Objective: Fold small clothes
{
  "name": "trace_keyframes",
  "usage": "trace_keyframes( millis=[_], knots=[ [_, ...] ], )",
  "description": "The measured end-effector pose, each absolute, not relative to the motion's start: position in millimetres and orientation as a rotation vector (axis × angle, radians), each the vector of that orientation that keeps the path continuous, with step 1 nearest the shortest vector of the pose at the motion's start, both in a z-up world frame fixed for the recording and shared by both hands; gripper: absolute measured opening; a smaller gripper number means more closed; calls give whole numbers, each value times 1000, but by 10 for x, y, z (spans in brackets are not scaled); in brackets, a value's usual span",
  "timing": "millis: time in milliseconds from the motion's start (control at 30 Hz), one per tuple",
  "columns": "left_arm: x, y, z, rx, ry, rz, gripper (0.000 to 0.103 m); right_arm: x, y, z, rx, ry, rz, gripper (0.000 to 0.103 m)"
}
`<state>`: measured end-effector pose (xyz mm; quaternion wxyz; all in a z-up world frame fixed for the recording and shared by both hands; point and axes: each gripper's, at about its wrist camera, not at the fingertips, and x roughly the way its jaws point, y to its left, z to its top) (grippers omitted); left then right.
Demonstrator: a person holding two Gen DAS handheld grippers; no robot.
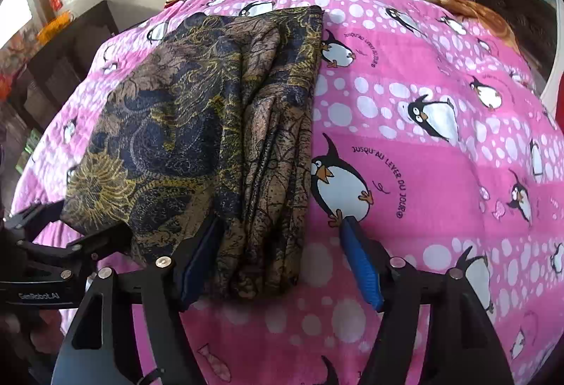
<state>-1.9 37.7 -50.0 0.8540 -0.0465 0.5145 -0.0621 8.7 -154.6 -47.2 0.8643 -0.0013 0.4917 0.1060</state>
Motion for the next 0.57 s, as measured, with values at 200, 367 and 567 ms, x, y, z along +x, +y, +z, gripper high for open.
trace_keyframes(
  millis=[200,367,567],
  knots=[
    [-98,372,-246,-92,1131,-96,103,23,-1675,-267,50,1065,223,72],
    [-262,236,78,-24,1071,-59,103,-369,-1725,208,27,967,222,72],
    [-339,109,169,-52,1057,-76,103,-601,-1766,464,25,932,217,72]
  ],
)
